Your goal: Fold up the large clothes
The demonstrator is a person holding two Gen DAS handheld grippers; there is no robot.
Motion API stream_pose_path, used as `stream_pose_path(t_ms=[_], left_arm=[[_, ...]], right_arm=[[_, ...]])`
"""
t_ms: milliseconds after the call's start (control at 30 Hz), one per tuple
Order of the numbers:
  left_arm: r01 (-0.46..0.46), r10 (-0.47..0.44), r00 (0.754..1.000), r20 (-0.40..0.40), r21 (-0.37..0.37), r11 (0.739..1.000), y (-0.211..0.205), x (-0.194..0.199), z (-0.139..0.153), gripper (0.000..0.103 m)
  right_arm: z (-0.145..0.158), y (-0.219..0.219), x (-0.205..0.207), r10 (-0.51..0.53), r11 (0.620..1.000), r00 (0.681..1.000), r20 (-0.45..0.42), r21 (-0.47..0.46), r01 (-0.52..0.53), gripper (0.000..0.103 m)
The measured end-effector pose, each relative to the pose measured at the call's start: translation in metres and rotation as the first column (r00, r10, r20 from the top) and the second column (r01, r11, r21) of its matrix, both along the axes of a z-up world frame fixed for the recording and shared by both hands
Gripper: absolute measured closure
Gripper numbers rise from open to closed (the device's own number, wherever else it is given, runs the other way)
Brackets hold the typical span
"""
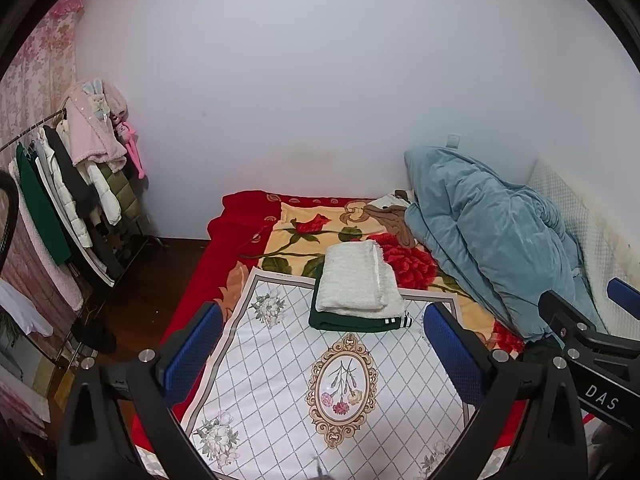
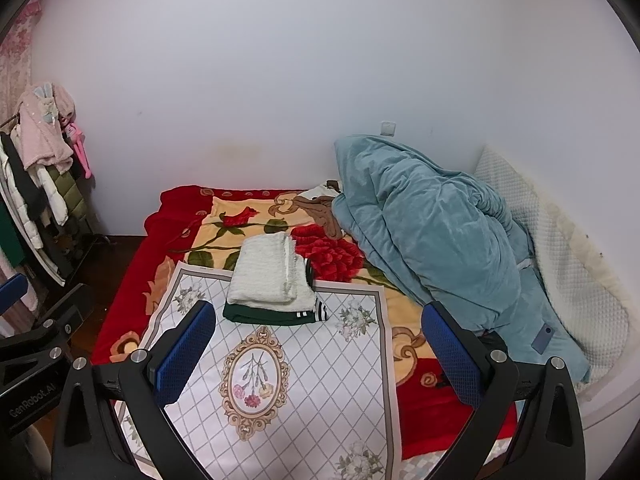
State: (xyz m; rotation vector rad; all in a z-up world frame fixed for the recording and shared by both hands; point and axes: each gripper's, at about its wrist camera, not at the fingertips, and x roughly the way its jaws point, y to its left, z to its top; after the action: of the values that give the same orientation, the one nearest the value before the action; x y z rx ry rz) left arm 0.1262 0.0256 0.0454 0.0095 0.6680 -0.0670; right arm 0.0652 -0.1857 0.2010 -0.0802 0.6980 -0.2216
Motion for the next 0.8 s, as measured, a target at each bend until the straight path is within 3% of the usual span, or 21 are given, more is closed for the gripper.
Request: stream_pose_path(t_ms=[800], left_arm=[[-0.016, 0.016, 1.000, -0.002, -0.003, 1.000, 0.0040, -0.0054, -0.0019, 0.001]], right_arm=[[0.0033, -0.0054, 0.0032, 0.010, 1.000, 1.000, 0.001, 0.001, -0.010, 0.000]])
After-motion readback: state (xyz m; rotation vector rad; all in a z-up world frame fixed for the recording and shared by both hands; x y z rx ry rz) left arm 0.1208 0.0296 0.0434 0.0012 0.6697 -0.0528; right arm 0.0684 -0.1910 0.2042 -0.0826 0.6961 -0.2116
